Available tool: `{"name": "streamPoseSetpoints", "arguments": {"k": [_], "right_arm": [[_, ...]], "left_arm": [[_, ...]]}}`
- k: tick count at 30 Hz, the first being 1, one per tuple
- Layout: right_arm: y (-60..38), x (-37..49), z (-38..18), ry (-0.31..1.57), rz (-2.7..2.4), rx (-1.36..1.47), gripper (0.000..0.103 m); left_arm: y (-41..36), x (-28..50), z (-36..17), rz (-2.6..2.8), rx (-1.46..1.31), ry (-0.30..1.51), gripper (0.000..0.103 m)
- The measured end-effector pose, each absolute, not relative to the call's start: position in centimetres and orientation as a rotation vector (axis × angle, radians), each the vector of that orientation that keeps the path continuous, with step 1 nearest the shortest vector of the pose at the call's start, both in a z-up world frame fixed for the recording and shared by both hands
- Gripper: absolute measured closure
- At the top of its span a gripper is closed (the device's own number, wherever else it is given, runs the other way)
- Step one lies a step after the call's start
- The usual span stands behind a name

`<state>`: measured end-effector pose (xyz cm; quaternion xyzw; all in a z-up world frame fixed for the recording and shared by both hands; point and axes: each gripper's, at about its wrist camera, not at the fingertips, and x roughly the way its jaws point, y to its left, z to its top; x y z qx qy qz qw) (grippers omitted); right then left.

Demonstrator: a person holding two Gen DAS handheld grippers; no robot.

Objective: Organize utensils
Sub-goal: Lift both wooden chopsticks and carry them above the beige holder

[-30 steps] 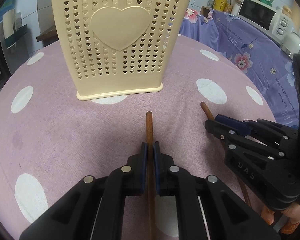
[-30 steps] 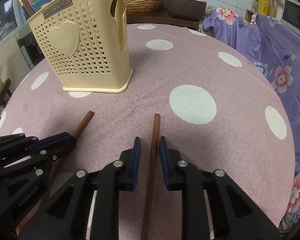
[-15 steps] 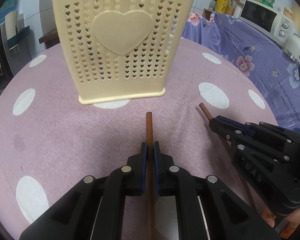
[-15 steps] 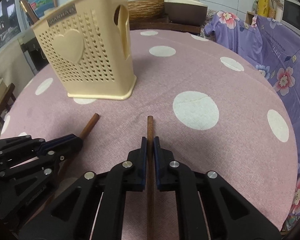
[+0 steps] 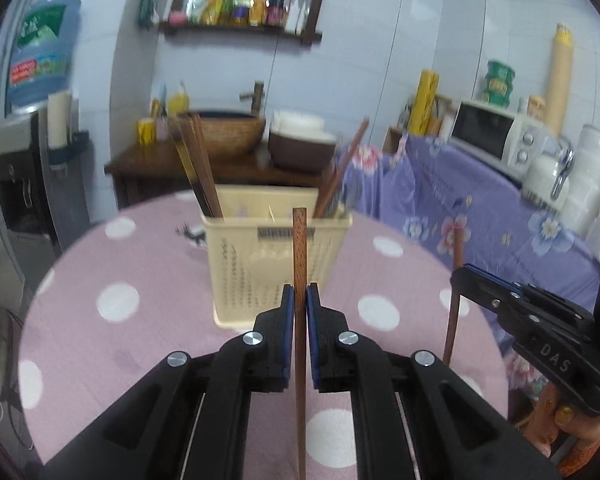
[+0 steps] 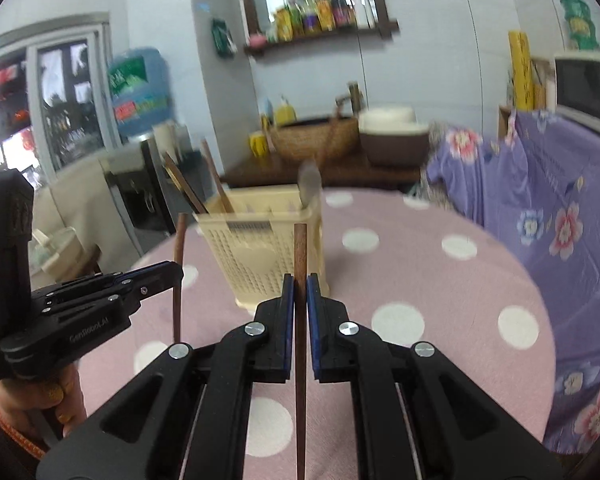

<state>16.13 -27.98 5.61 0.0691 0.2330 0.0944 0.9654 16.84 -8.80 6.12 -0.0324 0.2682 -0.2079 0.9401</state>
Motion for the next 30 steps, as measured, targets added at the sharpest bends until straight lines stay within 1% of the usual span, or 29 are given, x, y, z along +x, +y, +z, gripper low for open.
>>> {"name": "streamPoseSetpoints", "arguments": {"k": [5,14,30], "right_arm": [[-27.8,14.7,8.1,0.398,0.187,0.116,0.096],[-26.6,14.6,9.0,0.39,0.193,0.094,0.096],[-25.5,15.1,11.4,0.352,0.202,0.071,0.096]], "left_arm": [[-7.9,16.1,8.2,-0.417,-0.07,0.487,0.096],[-7.4,16.3,8.3,-0.405,-0.085,0.484,0.096],[-5.9,17.1,10.4,-0.419,-0.113,0.439,0.096]]}}
